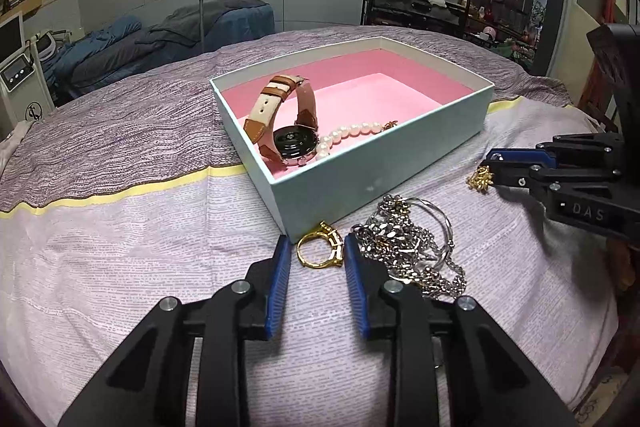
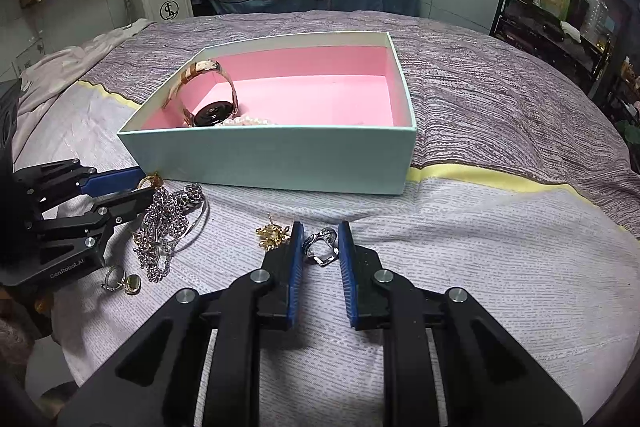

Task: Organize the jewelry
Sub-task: 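Grasp the gold ring with the left tool while the right tool grasps a silver ring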

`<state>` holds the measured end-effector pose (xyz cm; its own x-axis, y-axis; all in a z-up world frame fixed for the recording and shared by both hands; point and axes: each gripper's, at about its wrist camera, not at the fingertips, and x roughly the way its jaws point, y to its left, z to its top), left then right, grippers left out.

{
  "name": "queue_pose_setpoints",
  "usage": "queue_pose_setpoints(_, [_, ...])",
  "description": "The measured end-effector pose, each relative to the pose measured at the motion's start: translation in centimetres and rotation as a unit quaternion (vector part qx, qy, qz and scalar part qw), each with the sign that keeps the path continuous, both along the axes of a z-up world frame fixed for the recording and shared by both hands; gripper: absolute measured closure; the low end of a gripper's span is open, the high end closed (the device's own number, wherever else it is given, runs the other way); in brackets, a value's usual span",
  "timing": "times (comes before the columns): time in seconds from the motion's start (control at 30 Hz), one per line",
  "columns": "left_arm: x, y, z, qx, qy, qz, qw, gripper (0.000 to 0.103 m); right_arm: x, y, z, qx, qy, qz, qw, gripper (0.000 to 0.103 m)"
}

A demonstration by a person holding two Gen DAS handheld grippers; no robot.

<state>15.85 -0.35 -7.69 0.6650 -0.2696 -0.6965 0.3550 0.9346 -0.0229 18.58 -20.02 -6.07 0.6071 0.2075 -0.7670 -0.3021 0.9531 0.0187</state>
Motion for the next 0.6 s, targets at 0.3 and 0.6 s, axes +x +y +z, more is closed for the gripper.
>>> queue_pose_setpoints(0.3, [-1.6,0.9,0.1,-0.024,-0.006,0.010,0.9996,0.080,-1.3,-0.7,0.3,0.019,-0.005,-0.002,1.000,0.085])
queue_pose_setpoints(0.6, [-2.3,1.4,5.4,-0.033,-0.070,0.004,0.9970,0.080,-2.5,-0.6,4.5,0.049,-0.057,0.015,0.997,0.085])
